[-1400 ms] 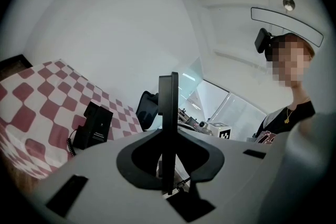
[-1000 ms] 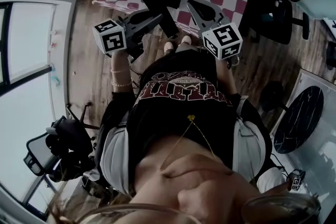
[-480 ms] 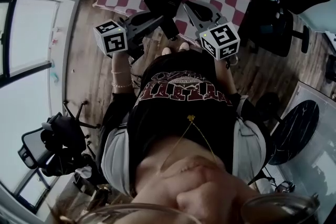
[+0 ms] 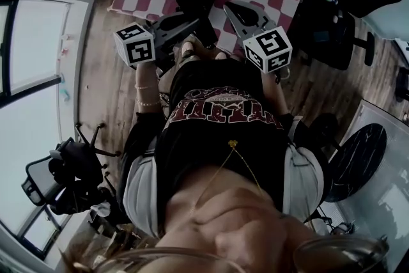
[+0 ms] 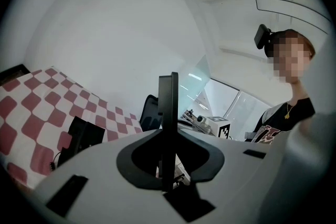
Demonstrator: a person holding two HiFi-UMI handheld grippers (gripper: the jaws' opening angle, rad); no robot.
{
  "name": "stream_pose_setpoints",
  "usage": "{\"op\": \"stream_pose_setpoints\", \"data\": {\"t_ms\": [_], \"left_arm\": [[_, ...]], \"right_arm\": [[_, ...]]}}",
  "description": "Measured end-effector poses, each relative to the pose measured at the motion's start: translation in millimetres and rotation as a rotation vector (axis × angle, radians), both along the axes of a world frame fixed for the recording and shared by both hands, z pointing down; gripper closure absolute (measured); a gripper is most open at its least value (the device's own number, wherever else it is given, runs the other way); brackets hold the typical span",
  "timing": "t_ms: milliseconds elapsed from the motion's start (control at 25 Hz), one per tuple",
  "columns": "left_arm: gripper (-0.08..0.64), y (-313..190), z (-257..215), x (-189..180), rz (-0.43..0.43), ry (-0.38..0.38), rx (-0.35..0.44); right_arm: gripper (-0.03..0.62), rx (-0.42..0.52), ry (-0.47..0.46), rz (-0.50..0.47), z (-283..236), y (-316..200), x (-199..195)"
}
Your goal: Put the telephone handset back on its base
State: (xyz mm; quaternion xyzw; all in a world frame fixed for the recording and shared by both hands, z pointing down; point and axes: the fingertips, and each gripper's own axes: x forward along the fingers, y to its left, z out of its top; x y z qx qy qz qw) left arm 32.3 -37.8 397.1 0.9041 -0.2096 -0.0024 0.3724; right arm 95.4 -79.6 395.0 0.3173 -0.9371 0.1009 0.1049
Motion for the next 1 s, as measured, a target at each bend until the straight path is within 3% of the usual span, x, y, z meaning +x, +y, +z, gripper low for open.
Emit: {"op": "stream_pose_setpoints", "data": {"t_ms": [520,1000], "left_arm": [[0.479,-22,2,-1,0.056,0.001,-0.009],[0.479,-45,5,-15,0.164,0.019,-0.025]], "right_arm": [[0.572,-0.001,-0.009,0.074,0,-15,4],[0.572,-0.014,-0.039,0.146,-6,-39,-16]]}}
